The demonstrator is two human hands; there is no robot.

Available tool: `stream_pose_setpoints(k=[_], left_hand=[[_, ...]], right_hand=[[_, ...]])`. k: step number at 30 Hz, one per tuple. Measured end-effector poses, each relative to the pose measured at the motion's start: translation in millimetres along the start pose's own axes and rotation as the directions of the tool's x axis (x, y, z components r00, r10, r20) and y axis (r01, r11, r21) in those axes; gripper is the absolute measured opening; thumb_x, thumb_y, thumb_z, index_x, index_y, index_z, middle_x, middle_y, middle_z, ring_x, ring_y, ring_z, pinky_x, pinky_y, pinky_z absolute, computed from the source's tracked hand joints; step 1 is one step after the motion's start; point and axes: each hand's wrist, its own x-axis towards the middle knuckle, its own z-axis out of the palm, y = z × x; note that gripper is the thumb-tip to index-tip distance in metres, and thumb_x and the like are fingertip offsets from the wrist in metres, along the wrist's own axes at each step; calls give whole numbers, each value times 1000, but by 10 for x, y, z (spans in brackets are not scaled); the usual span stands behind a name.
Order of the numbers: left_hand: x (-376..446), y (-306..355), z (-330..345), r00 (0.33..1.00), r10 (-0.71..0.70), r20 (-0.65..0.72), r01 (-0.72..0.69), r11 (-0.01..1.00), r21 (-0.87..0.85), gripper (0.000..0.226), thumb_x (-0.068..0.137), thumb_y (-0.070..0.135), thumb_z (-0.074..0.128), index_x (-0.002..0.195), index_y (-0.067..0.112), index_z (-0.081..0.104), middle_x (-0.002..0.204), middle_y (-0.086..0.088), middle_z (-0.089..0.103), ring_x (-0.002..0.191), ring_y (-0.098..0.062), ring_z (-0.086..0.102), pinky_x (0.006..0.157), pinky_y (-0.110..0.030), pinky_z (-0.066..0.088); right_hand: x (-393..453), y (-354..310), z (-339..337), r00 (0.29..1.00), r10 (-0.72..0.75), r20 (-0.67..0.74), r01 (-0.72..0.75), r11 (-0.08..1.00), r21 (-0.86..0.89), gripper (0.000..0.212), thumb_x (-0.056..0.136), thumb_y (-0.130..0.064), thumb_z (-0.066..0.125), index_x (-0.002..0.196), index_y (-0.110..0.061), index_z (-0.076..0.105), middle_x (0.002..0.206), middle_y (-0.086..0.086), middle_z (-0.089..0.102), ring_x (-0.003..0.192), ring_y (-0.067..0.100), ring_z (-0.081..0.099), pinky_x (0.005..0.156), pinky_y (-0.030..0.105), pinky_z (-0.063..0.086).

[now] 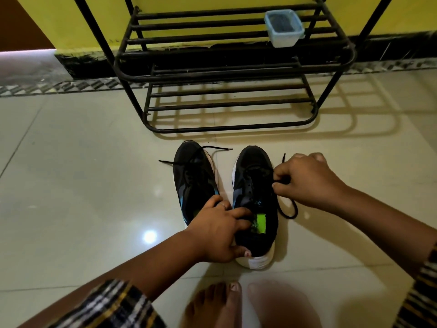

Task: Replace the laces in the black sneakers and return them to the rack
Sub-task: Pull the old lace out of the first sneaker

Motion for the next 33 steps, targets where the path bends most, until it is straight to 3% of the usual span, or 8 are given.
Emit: stream_pose_setpoints(k=[5,13,16,18,19,21,26,33], left_hand=[[-5,-5,-2,1000,0,1,0,1000,-13,60,87,64,43,136,31,44,151,13,27,125,-26,37,111,-43,6],[-12,-15,16,1000,4,-10,-4,1000,-26,58,86,64,44,135,32,46,150,13,28,125,-27,37,111,-43,6],[-4,-15,20,1000,4,-11,-4,999,-34,58,87,64,44,135,32,45,150,14,28,127,-26,36,112,-43,4],[-1,-18,18,1000,6,-15,-7,999,-36,58,86,64,43,134,32,46,149,14,29,127,-26,37,111,-43,3],[-1,-19,20,1000,6,-16,-7,999,-35,58,86,64,43,134,33,46,149,14,29,126,-25,37,111,-43,3],[1,-18,23,1000,6,-17,-7,999,-36,57,86,64,43,134,33,46,149,14,29,126,-25,38,112,-43,3],[0,-20,18,1000,9,-15,-9,999,-39,57,86,64,43,134,32,46,149,14,29,126,-25,38,112,-44,3],[0,-29,19,1000,6,-10,-6,999,-37,56,87,63,43,134,33,46,149,14,29,127,-25,36,111,-43,3]], right_hand=[[-21,-23,-191,997,48,52,-71,735,674,20,77,0,63,57,-1,58,52,7,50,46,10,43,51,20,37],[26,-64,-444,996,55,74,-67,-119,991,28,84,-4,50,56,-8,53,40,0,38,53,23,56,61,34,53],[70,-6,-292,987,161,12,-53,253,966,27,88,-14,58,63,-12,50,52,-1,40,46,12,38,47,25,30],[71,80,-137,988,107,-109,-32,841,539,18,87,-29,63,76,-16,59,75,-3,54,58,7,49,55,26,39],[65,96,-60,996,58,-74,-39,972,231,18,86,-37,63,87,-20,62,89,-2,56,72,10,56,64,29,44],[39,90,70,995,55,86,-51,997,-51,27,86,-44,61,102,-23,64,103,1,59,91,21,58,75,33,47],[8,0,80,999,45,23,-47,995,92,17,91,-30,57,75,-24,61,78,0,63,92,17,49,66,29,34],[-25,-179,-177,997,-25,-73,67,749,659,22,85,-19,57,63,-19,61,68,7,62,65,13,50,66,30,41]])
